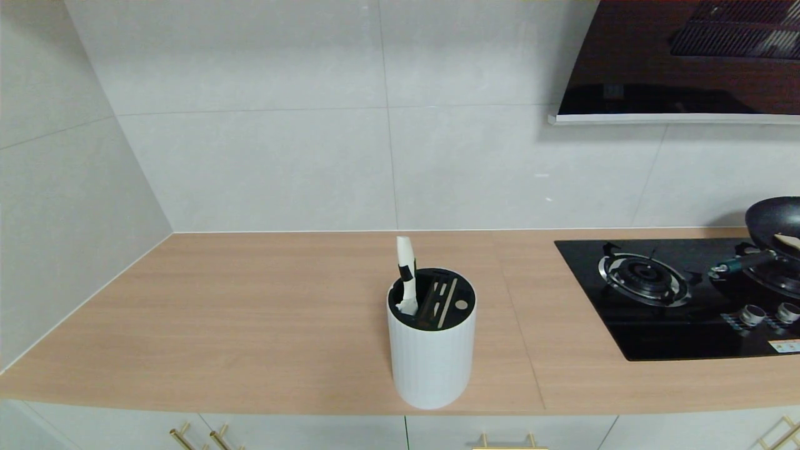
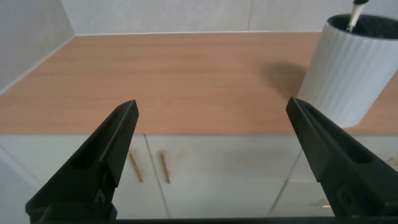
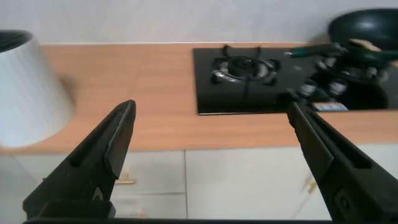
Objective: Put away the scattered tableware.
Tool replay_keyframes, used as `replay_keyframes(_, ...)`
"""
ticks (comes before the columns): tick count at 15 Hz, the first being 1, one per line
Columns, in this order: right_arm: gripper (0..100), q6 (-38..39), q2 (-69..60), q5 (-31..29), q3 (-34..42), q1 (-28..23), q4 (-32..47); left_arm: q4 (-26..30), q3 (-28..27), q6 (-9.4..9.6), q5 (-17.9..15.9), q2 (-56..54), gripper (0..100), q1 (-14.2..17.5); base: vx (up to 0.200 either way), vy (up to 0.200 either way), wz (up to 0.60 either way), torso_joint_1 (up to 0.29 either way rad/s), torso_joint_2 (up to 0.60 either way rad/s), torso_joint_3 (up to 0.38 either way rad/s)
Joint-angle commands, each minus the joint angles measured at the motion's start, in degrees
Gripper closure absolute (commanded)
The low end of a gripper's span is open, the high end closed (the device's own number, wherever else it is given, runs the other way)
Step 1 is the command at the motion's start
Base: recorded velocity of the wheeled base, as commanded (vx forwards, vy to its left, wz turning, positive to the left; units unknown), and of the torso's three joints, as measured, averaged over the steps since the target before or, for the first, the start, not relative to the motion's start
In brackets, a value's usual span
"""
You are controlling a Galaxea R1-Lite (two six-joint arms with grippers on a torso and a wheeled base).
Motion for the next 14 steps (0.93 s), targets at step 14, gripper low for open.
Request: replay_keyframes(14,0,-1.86,0.13,-4.11,0.29,0.09,-1.53,-0.01,0.05,-0.01,0.04,0.11,0,0.00,0.000,0.000,0.00,0.000,0.00,0.000)
